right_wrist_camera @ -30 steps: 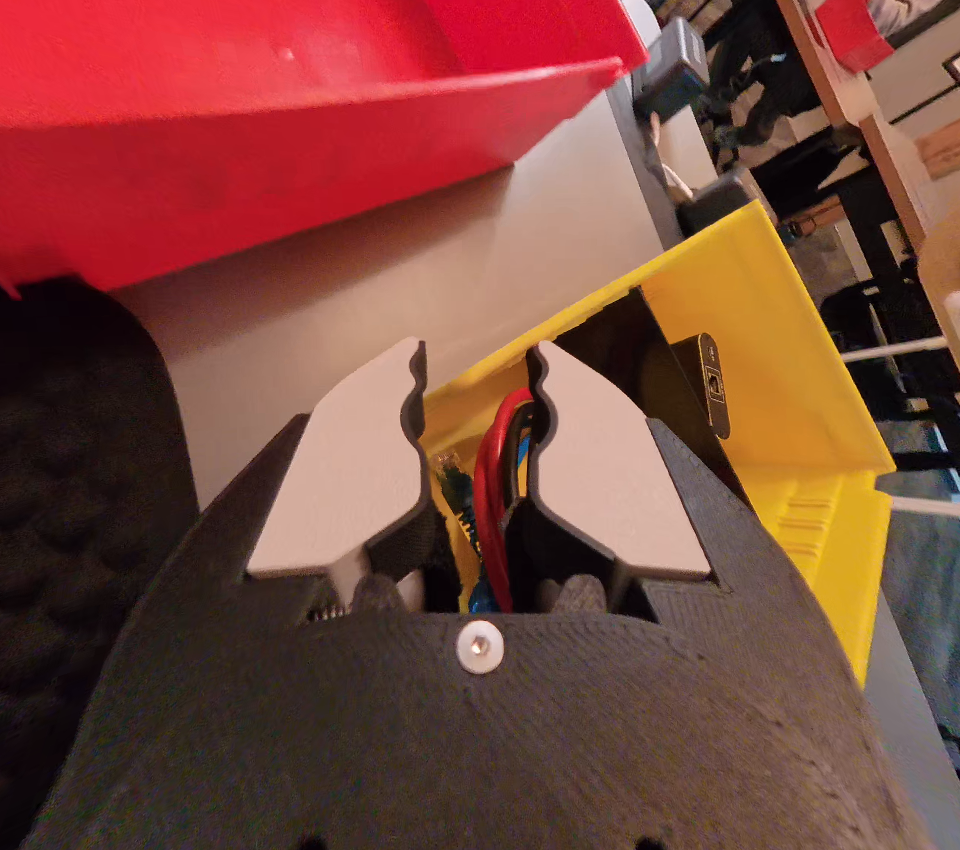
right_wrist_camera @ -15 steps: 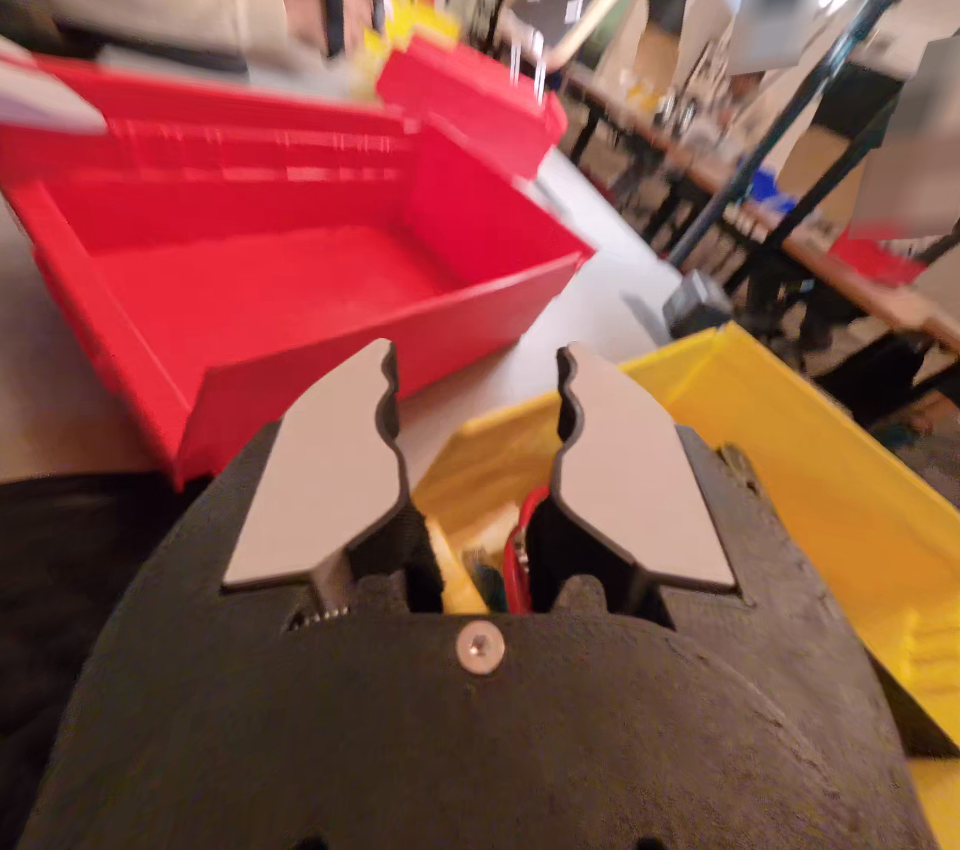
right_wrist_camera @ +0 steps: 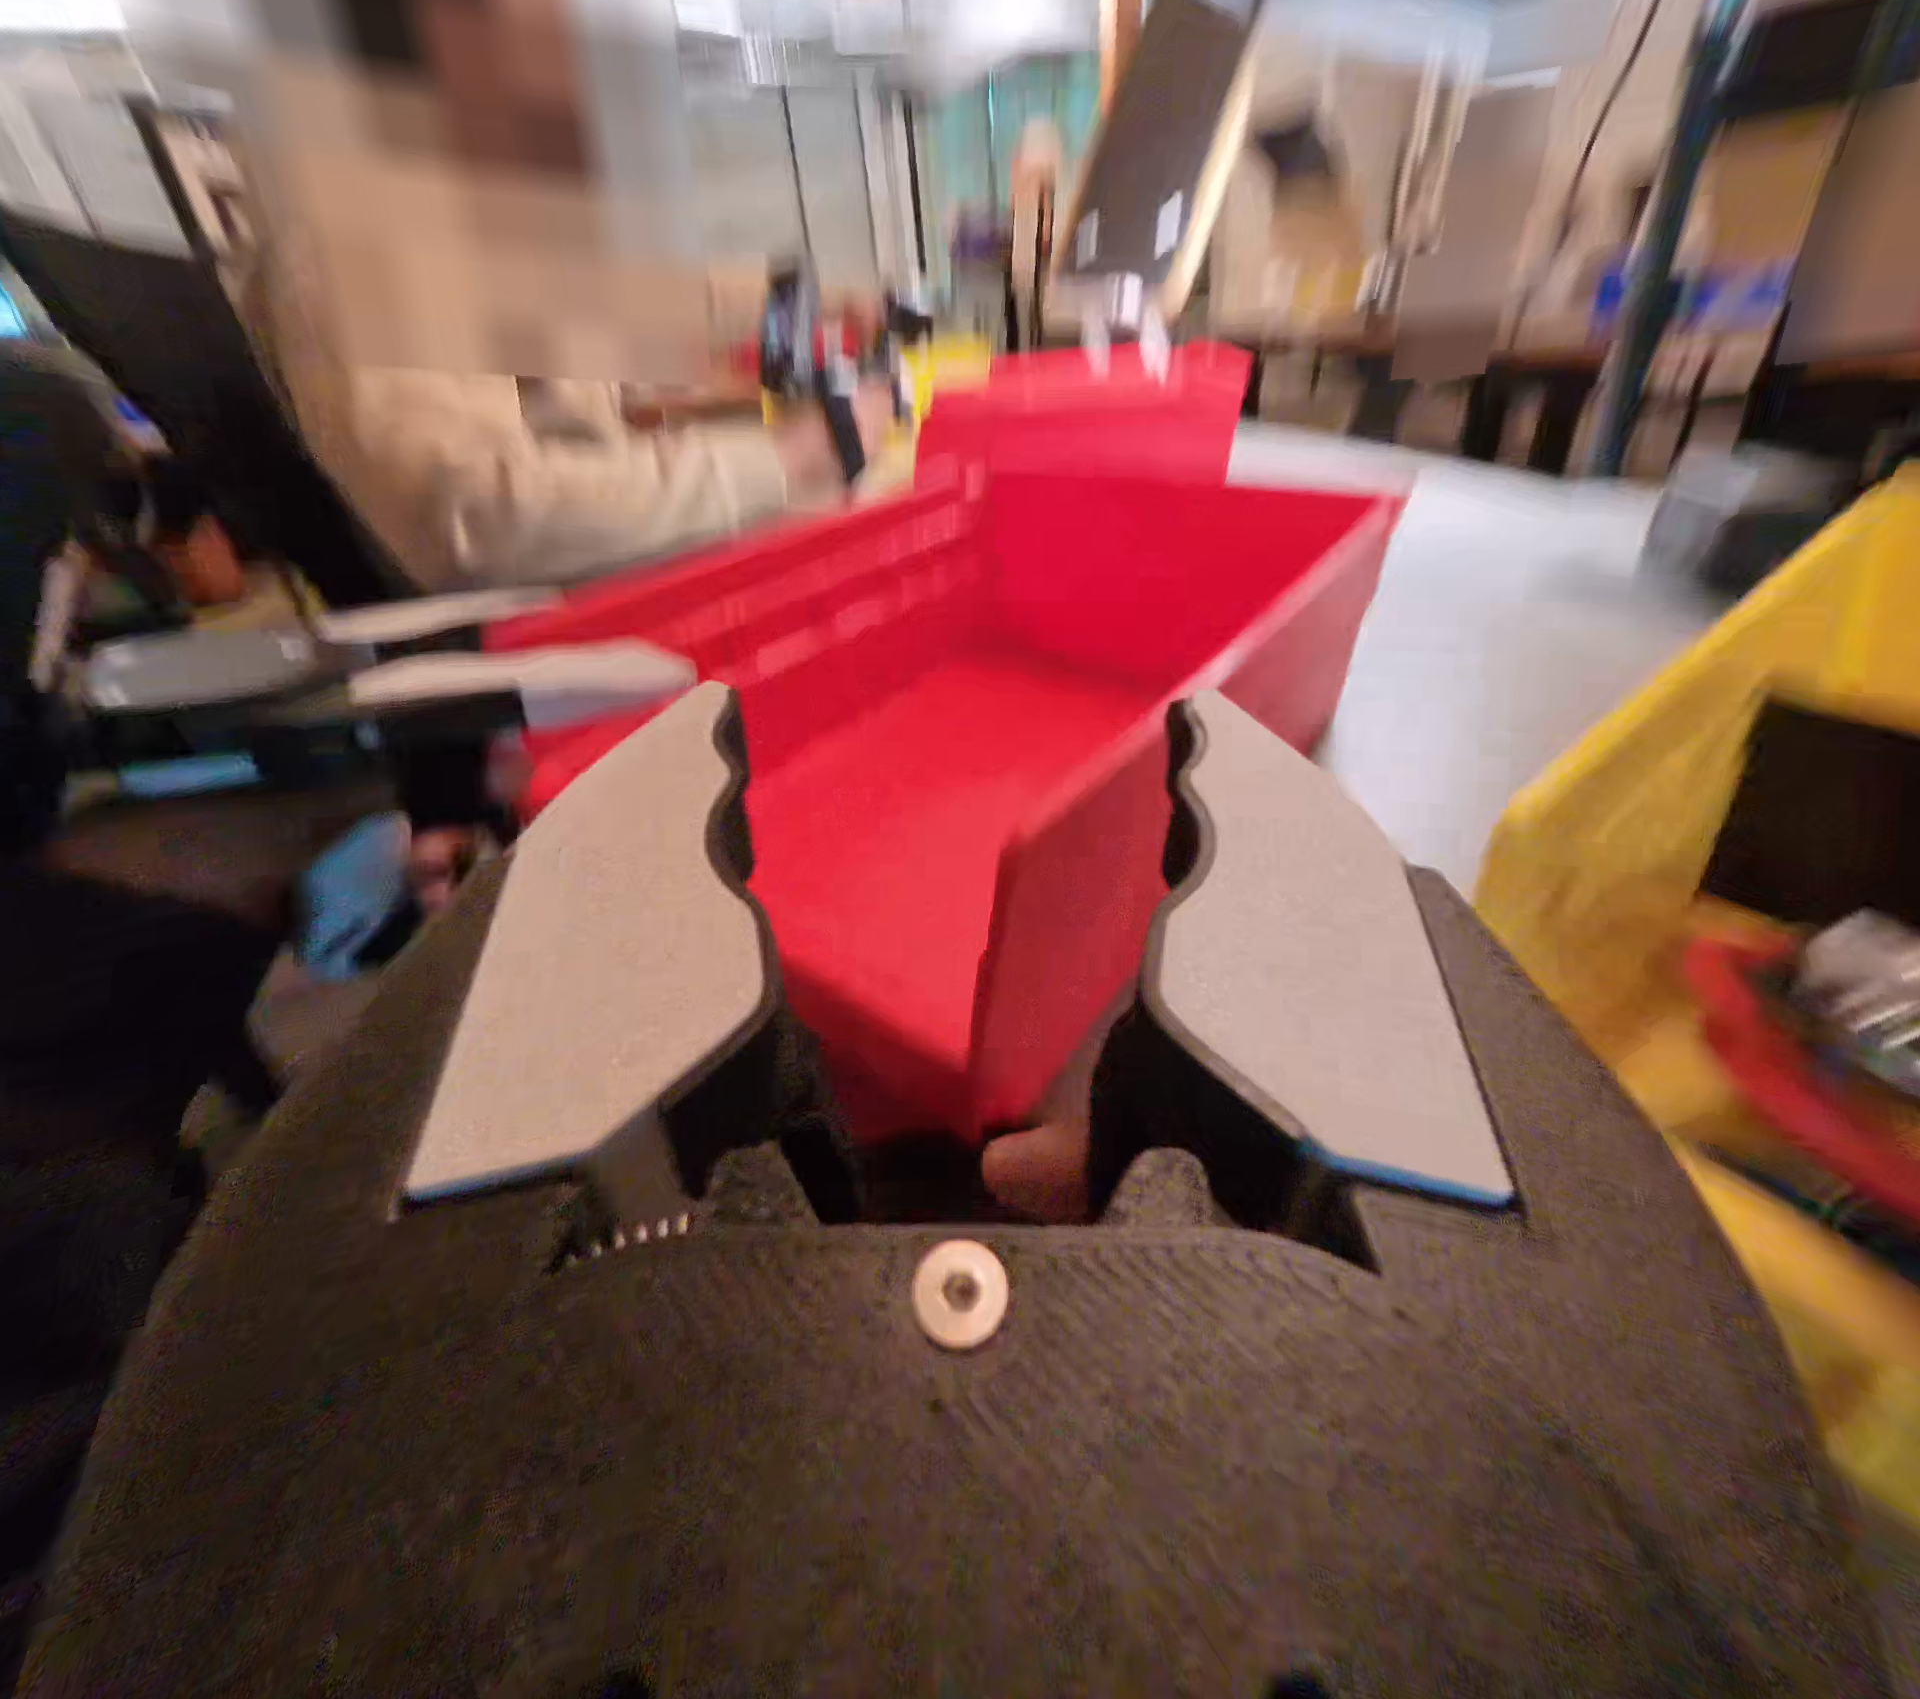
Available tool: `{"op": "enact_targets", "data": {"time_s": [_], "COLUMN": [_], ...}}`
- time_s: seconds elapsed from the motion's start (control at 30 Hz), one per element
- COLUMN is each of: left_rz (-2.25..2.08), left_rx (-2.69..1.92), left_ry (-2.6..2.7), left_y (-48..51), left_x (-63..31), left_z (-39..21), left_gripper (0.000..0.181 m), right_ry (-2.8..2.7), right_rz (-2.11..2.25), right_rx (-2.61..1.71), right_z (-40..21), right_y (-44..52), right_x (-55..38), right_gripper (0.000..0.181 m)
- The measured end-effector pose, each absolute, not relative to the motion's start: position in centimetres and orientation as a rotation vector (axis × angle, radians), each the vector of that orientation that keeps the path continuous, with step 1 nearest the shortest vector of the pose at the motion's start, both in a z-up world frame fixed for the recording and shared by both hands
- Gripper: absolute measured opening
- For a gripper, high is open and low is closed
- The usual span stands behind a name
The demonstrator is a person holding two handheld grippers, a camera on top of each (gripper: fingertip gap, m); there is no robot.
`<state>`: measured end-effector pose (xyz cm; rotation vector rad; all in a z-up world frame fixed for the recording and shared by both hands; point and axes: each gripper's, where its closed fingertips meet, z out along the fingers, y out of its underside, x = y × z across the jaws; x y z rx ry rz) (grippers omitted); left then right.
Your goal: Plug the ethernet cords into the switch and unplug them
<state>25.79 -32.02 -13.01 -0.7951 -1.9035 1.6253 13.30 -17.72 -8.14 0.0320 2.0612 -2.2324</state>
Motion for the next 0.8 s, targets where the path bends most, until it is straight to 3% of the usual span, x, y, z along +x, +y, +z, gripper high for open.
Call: {"op": "enact_targets", "data": {"time_s": [0.07,0.23,0.37,0.4,0.6,0.8], "left_rz": [1.579,1.494,1.452,1.474,1.745,2.051], "left_rx": [-0.827,-0.754,-0.726,-0.757,-0.848,-0.62], "left_ry": [-1.955,-1.908,-1.927,-1.94,-1.917,-1.489], "left_y": [-32.4,-32.4,-32.4,-32.4,-31.4,-27.2], "left_x": [25.3,24.7,24.9,25.2,26.2,27.5], "left_z": [-14.4,-14.6,-14.7,-14.6,-11.0,-2.2], "left_gripper": [0.086,0.067,0.013,0.009,0.005,0.006], "right_ry": [2.258,2.305,2.402,2.43,2.561,2.349], "right_rz": [-1.94,-1.71,-1.718,-1.73,-1.953,-2.491], "right_rx": [0.107,0.199,0.214,0.212,0.06,-0.163], "right_z": [-12.1,-13.8,-14.4,-14.4,-13.1,-5.0], "right_y": [-19.4,-20.5,-20.6,-20.6,-20.4,-17.3], "right_x": [13.3,12.8,12.3,12.1,11.8,12.1], "right_gripper": [0.089,0.068,0.04,0.037,0.02,0.02]}}
